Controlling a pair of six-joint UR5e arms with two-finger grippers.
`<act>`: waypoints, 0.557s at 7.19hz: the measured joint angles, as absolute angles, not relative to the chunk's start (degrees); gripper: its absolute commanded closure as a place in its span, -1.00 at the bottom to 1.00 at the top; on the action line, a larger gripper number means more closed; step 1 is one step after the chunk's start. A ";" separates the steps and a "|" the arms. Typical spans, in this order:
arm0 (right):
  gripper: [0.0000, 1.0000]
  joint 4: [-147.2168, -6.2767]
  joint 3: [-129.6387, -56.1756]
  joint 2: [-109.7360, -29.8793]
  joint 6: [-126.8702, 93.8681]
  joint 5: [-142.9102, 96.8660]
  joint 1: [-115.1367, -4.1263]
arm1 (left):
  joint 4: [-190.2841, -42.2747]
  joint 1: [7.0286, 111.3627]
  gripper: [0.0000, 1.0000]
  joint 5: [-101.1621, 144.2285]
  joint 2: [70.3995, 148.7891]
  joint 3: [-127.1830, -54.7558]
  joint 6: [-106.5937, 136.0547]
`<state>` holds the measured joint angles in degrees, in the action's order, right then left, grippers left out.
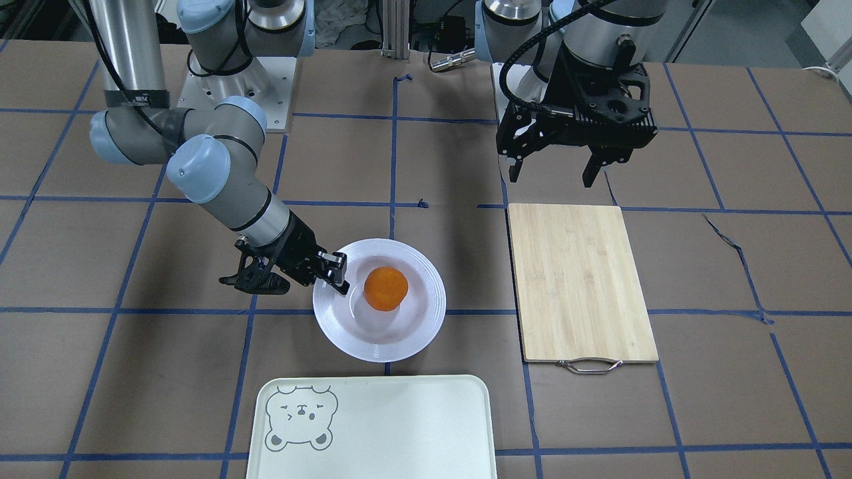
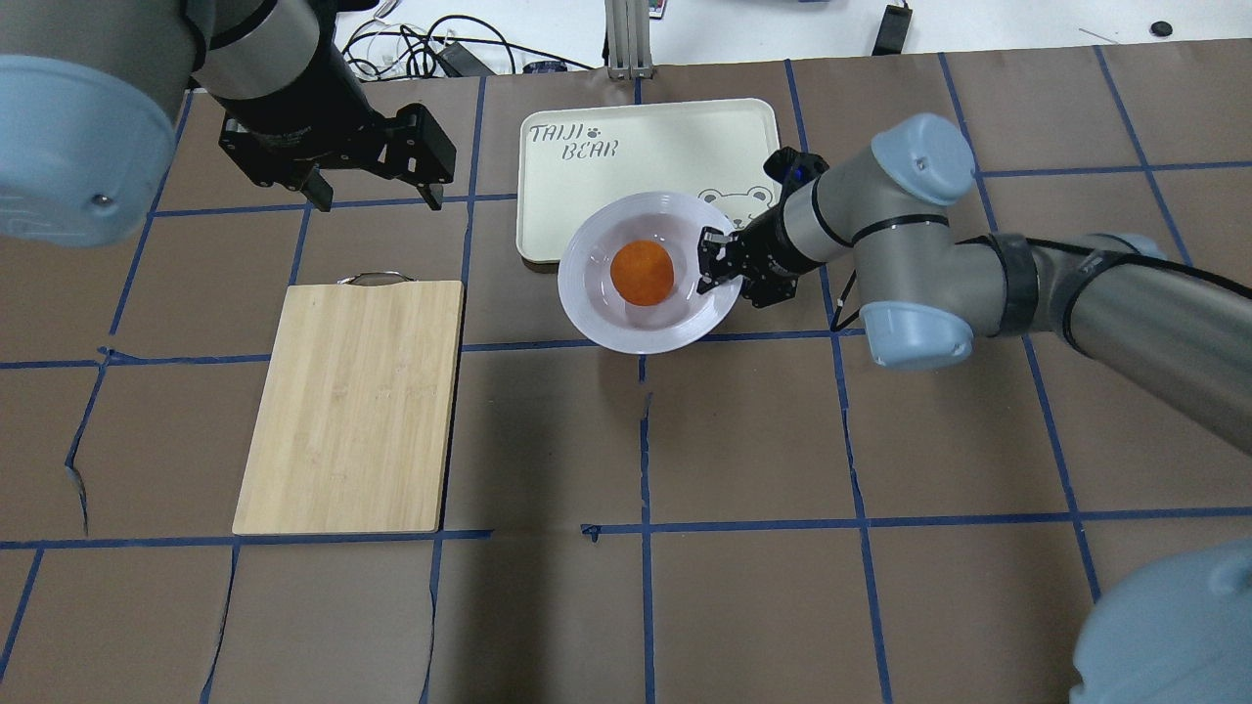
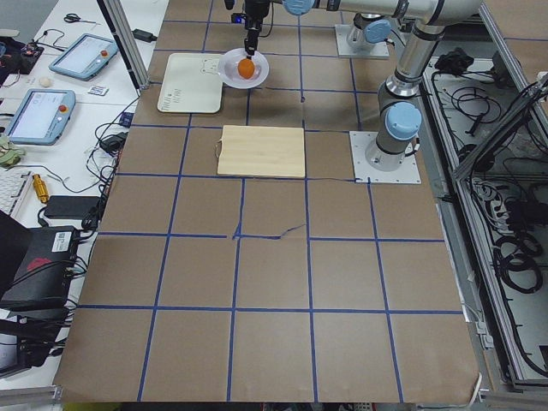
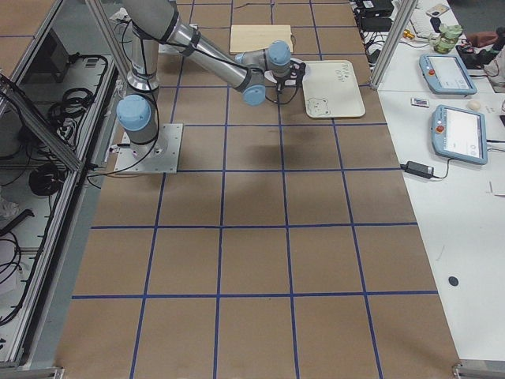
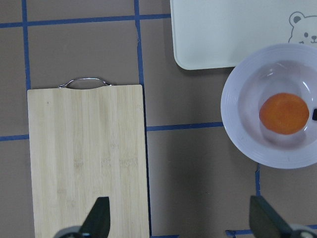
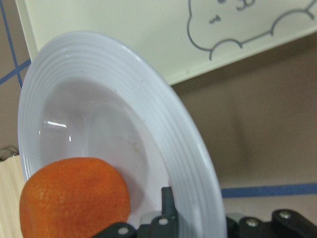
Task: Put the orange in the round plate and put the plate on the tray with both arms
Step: 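Slide the plate with the right gripper onto the bear tray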
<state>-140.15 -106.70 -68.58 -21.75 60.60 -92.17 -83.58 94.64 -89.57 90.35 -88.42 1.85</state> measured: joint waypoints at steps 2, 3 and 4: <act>0.80 -136.70 -92.77 -58.10 -21.75 60.21 -92.12 | -83.59 94.62 -1.00 -89.56 90.36 -88.42 1.85; 0.77 -136.62 -85.44 -51.82 -21.69 60.16 -92.12 | -83.59 94.61 -1.00 -89.56 90.36 -88.42 1.85; 0.70 -136.47 -80.21 -47.66 -21.72 60.20 -92.11 | -83.58 94.61 -1.00 -89.56 90.35 -88.42 1.85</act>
<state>-136.47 -80.21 -47.66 -21.72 60.20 -92.11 -83.58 94.61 -89.56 90.35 -88.42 1.85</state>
